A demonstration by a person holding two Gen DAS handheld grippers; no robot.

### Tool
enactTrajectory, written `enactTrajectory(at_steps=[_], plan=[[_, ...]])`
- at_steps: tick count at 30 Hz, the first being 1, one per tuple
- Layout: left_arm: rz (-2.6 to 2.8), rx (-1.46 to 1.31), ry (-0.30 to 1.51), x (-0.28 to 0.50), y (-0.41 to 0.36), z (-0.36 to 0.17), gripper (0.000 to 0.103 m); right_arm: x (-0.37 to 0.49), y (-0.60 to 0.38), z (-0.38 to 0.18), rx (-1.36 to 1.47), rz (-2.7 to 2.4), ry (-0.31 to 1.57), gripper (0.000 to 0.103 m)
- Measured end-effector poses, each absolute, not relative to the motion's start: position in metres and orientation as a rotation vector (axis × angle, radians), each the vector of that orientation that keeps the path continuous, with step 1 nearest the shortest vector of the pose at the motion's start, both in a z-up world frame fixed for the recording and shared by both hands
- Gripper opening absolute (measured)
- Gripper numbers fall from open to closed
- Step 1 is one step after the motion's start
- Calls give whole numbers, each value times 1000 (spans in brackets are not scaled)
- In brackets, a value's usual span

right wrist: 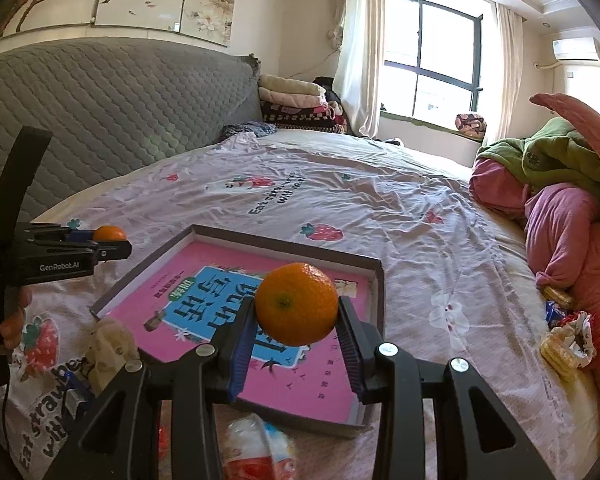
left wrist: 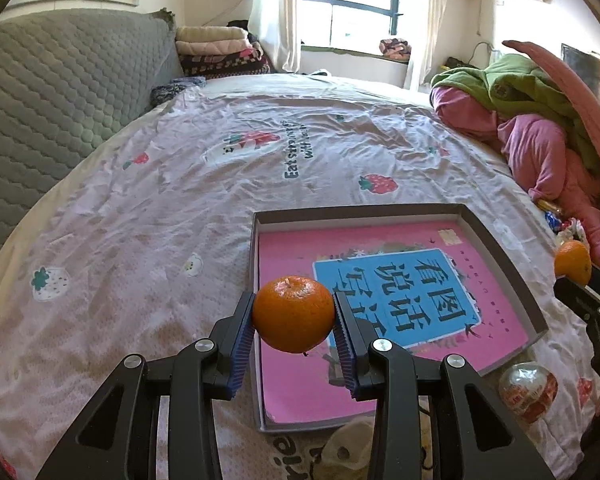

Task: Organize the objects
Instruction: 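Lift and carry the held mandarins with both tools over the book in the tray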

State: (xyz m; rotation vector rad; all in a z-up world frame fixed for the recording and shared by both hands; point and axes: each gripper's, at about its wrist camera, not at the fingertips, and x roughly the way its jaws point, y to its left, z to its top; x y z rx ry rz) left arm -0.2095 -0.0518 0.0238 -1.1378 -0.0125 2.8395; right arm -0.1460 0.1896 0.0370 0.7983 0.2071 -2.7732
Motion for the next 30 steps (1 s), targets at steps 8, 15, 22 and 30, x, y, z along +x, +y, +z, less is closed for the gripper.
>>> enactTrajectory(at_steps=[8, 15, 22, 30], plan=[[2802, -1199, 7, -222, -48, 8, 39, -156, 193, 31, 827, -2781, 236, 40], [2755, -1238, 18, -229, -39, -5, 39, -162, 190, 20, 878, -2762, 259, 40], [2726, -1284, 50, -231, -32, -18, 39, -171, 189, 5, 955, -2731, 263, 40], [2688, -1327, 68, -233, -27, -31, 39, -182, 194, -9, 1045, -2709, 233, 40]])
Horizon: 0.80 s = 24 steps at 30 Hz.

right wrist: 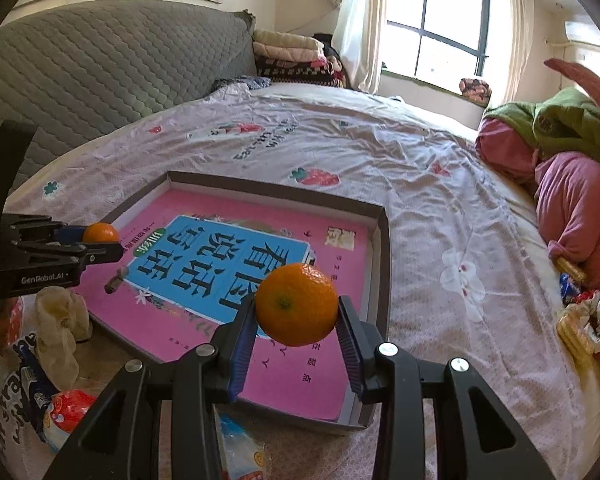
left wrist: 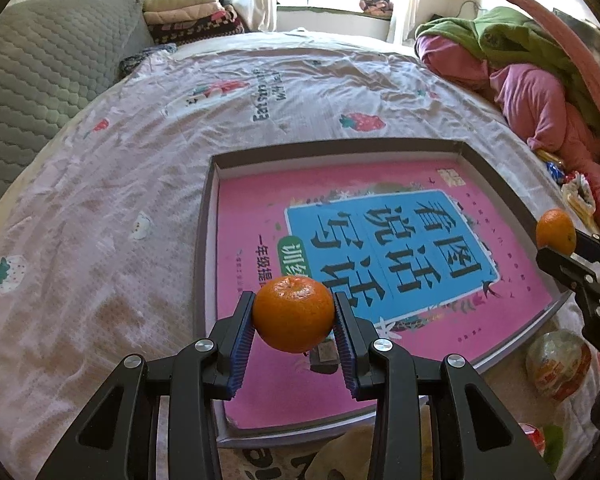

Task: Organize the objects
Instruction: 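Lift and carry the held mandarins with both tools over the book in the tray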

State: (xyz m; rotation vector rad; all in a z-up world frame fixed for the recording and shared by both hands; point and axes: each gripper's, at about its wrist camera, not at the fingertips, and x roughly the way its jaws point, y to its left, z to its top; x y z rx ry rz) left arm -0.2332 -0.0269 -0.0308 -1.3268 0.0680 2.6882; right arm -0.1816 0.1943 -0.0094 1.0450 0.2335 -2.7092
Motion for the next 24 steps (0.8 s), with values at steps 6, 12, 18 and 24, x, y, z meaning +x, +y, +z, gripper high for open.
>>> enactTrajectory(at_steps=[6, 12, 18, 24], plan=[[2672, -1356, 74, -235, -26, -42, 39, -189, 197, -20, 1107, -2698, 239, 40], [2671, -1358, 72, -236, -25, -45, 39, -190, 197, -27, 1140, -2688, 246, 40], [2651, -1361, 33, -237, -26, -48, 39, -194, 197, -34, 1177, -2663, 211, 40], [2651, -1360, 33, -236, -27, -50, 39, -196, 195, -40, 1226, -2649, 219, 40]])
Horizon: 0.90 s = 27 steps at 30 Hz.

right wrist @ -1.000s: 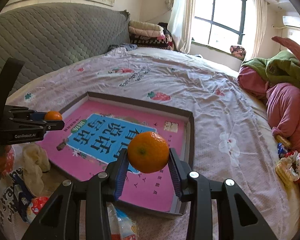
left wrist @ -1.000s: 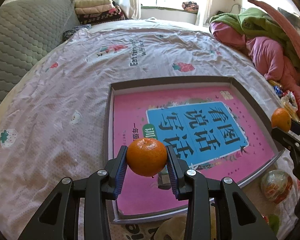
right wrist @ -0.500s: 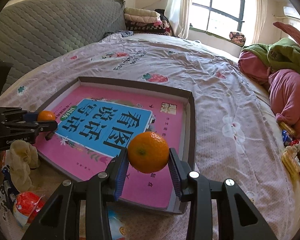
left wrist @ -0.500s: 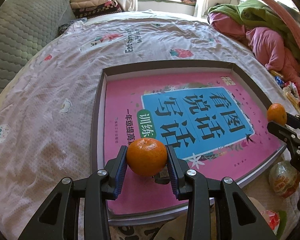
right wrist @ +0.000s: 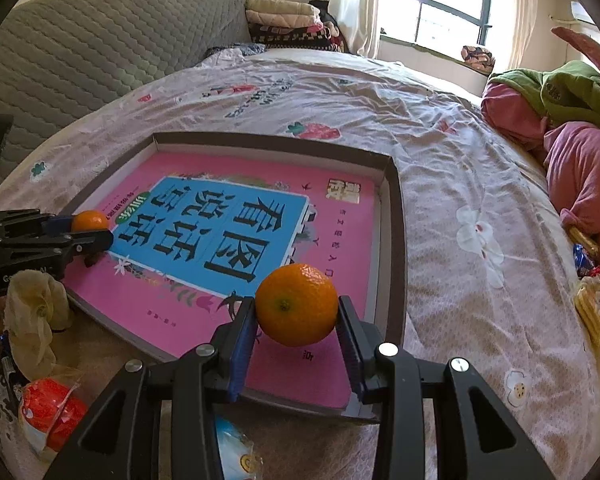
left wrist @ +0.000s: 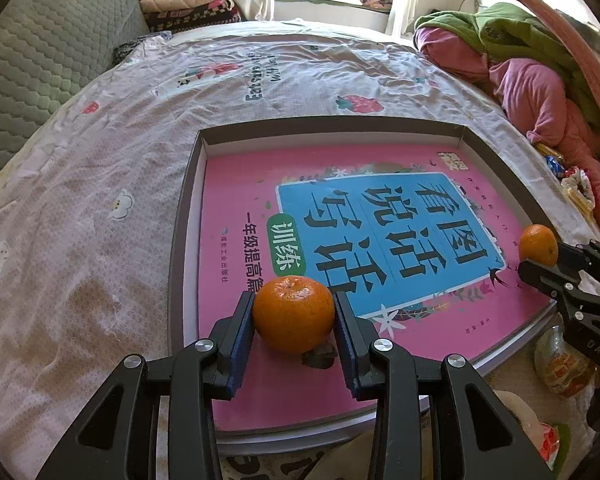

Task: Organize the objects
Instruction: 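Lift and carry the held mandarins with both tools over the book in the tray, then lower the mandarins onto the book and open both tools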

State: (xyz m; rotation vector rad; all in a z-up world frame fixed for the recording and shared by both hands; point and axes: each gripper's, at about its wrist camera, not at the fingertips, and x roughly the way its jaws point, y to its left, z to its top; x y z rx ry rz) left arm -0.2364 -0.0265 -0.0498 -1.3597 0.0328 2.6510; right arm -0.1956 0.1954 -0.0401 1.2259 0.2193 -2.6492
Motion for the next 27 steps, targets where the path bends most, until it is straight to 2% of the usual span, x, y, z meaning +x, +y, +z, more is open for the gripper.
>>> enactTrajectory(at_steps=[19, 27], plan=[[2664, -1342, 60, -233, -22, -46, 41, -195, 201, -42, 1259, -2636, 163, 40], [2670, -1345, 37, -232, -25, -42, 57, -193, 201, -39, 1247, -2645, 163, 40]])
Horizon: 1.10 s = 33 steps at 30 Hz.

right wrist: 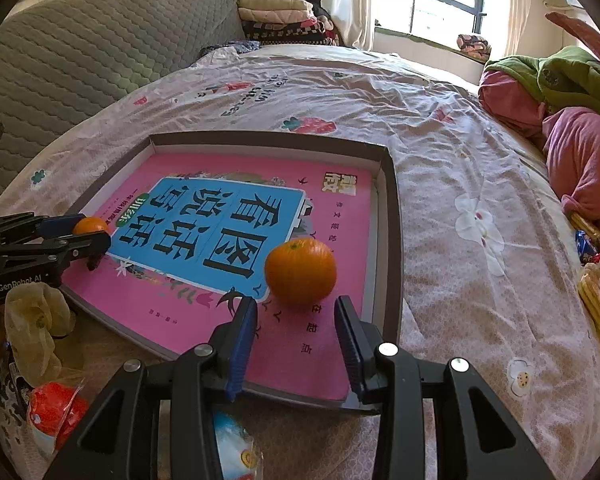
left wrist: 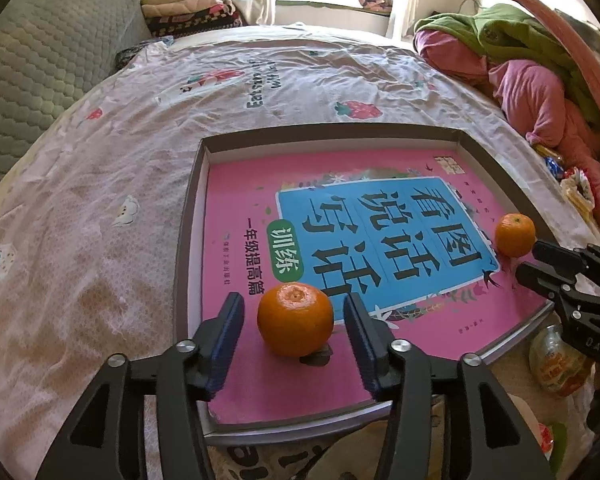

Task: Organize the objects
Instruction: 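Lower the mandarins onto the book and open both tools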

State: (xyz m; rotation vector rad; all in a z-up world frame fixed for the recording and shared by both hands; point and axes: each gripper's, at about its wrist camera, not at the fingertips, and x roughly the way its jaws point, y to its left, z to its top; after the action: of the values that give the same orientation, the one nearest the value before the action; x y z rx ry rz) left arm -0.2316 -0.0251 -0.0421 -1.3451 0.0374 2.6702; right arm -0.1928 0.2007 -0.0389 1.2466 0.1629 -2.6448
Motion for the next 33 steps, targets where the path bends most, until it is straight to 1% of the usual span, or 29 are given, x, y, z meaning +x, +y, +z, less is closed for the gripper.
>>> enactTrajectory(at_steps=[7, 11, 18, 20, 21, 30, 32, 33], plan=[[2686, -1346, 17, -230, -30, -35, 59, -190, 200, -31, 1215, -2657, 157, 41], [2689, -1328, -10, -227, -32, -28, 63, -189, 200, -26, 1190, -2669, 158, 46], [2708, -1276, -29, -218, -34, -13, 64, -184, 197, -20, 1156, -2672, 166, 47], [2713, -1267, -37, -216, -35, -10, 67, -183, 195, -19, 1149, -2670, 171, 47], [2714, -1265, -38, -215, -35, -9, 71, -182, 193, -18, 1146, -2667, 176, 47], [2749, -1247, -36, -206, -37, 2, 71, -175, 190, -11, 1095, -2675, 191, 48], [2763, -1231, -45, -203, -40, 7, 71, -174, 190, -8, 1079, -2678, 186, 52], [2771, -1224, -50, -202, -42, 9, 71, -172, 189, -7, 1073, -2674, 184, 53]])
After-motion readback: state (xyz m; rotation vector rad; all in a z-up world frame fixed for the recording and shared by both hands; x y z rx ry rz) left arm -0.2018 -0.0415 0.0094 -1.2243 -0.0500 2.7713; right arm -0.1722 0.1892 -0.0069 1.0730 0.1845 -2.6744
